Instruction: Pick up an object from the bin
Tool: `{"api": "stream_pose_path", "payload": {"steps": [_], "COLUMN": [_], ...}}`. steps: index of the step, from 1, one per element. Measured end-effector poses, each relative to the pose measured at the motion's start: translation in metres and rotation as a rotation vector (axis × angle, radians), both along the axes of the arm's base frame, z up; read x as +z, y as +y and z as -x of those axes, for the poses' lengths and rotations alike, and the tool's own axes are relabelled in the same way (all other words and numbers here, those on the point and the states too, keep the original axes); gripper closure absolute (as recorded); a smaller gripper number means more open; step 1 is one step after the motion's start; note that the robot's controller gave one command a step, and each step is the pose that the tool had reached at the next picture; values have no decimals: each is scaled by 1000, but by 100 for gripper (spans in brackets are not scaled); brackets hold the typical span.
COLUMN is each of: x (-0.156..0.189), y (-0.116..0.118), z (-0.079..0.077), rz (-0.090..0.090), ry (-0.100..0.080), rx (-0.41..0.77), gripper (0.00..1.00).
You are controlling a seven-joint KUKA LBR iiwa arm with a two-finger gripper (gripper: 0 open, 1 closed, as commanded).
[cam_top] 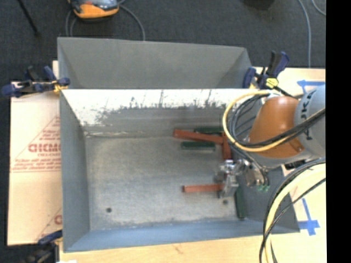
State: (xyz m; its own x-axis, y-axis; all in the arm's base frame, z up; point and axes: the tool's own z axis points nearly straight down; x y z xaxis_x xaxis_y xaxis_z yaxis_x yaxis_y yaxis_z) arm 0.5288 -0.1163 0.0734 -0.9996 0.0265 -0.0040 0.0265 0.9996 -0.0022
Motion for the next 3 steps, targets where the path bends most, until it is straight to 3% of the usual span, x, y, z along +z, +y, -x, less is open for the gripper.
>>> {"api": "stream_pose_path", "payload": {"steps": [1, 2, 3], "x": [0, 42, 147], "y": [0, 4, 45], "z": [0, -20, -10], "rz": [0, -2, -1], "ry": [0, 8, 0], "rx": [0, -5, 22], "gripper": [100, 100, 100]}}
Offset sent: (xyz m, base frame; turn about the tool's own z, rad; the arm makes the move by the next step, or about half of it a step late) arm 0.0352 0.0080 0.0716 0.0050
